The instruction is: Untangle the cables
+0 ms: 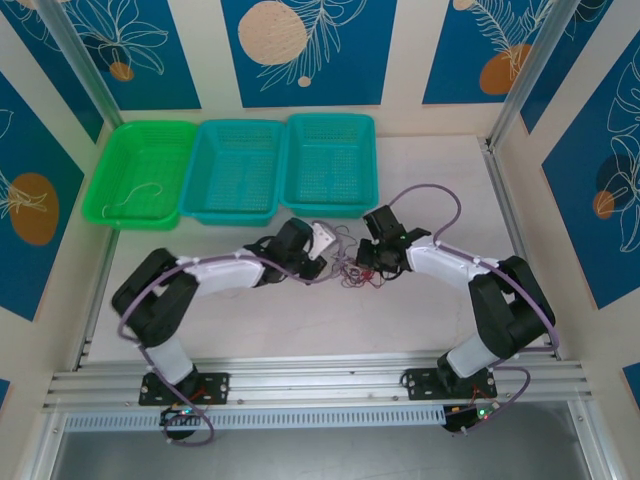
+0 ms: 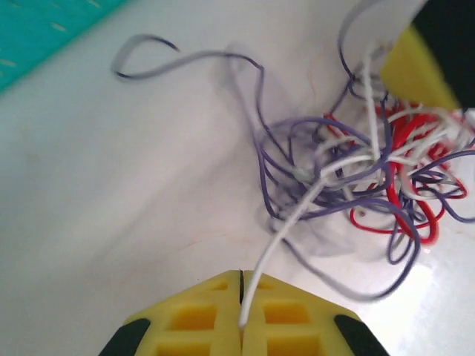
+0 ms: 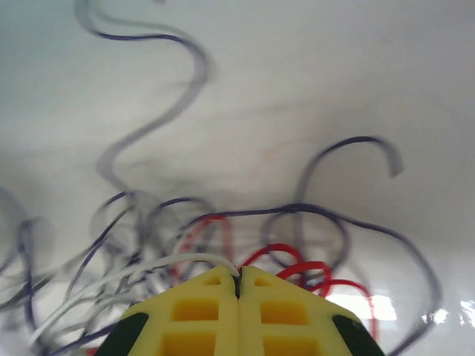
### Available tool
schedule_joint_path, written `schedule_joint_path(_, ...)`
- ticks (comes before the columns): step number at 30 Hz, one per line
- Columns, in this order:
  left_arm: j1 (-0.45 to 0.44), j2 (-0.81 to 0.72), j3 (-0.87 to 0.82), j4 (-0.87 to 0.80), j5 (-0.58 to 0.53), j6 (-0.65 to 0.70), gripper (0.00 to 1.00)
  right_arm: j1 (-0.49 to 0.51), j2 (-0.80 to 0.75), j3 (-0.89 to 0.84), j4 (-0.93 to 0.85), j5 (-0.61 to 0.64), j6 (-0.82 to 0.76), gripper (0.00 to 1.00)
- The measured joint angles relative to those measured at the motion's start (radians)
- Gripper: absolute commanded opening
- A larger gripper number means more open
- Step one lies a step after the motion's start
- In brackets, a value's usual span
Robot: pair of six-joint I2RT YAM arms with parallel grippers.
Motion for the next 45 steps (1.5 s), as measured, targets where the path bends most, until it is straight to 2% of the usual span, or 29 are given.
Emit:
schedule_joint_path(3,0.068,-0.172,-0.053,-0.008,-0.005,-0.062,0.0,-0.09,-0.026,-0.086,0.027,-0.001,0.082,0.0)
schedule_joint_path(5,0.118,-0.274,-0.074,-0.028,-0.026,-0.09,0.0,-0.185,-0.074,-0.161,0.045,-0.006,0.126,0.0)
schedule_joint_path(7,0.151,-0.338,-0.079,-0.052,-0.049,-0.102,0.0,-0.265,-0.124,-0.216,0.046,-0.004,0.148,0.0)
schedule_joint_path(9,0.169,-0.376,-0.082,-0.073,-0.052,-0.101,0.0,-0.294,-0.167,-0.24,0.038,-0.002,0.15,0.05)
schedule_joint_path(13,0.166,-0.388,-0.089,-0.087,0.014,-0.108,0.0,-0.201,-0.219,-0.206,0.011,-0.001,0.087,0.29)
schedule_joint_path(17,0.165,-0.388,-0.091,-0.084,0.076,-0.133,0.0,-0.063,-0.259,-0.124,-0.003,0.016,0.035,0.31)
schedule_joint_path(21,0.165,-0.397,-0.056,-0.122,0.101,-0.146,0.0,-0.017,-0.296,-0.087,-0.002,0.024,0.009,0.49)
schedule_joint_path(24,0.165,-0.402,0.085,-0.211,0.097,-0.135,0.0,-0.002,-0.316,-0.086,-0.003,0.022,-0.016,0.61)
schedule_joint_path(29,0.186,-0.379,0.457,-0.331,0.024,-0.077,0.0,0.037,-0.371,-0.086,0.002,-0.009,-0.036,0.82)
schedule_joint_path(31,0.206,-0.363,0.587,-0.359,-0.002,-0.055,0.0,0.066,-0.397,-0.086,0.023,-0.034,-0.063,1.0)
schedule_joint_path(34,0.224,-0.342,0.707,-0.392,-0.006,-0.04,0.0,0.132,-0.411,-0.074,0.087,-0.104,-0.116,0.99)
schedule_joint_path(37,0.227,-0.331,0.748,-0.41,0.013,-0.045,0.0,0.181,-0.381,-0.032,0.185,-0.212,-0.15,0.99)
schedule_joint_path(41,0.227,-0.314,0.755,-0.428,0.034,-0.065,0.0,0.245,-0.244,0.047,0.365,-0.299,-0.183,0.99)
schedule_joint_path(45,0.227,-0.304,0.761,-0.444,0.051,-0.086,0.0,0.287,-0.063,0.122,0.475,-0.311,-0.228,0.99)
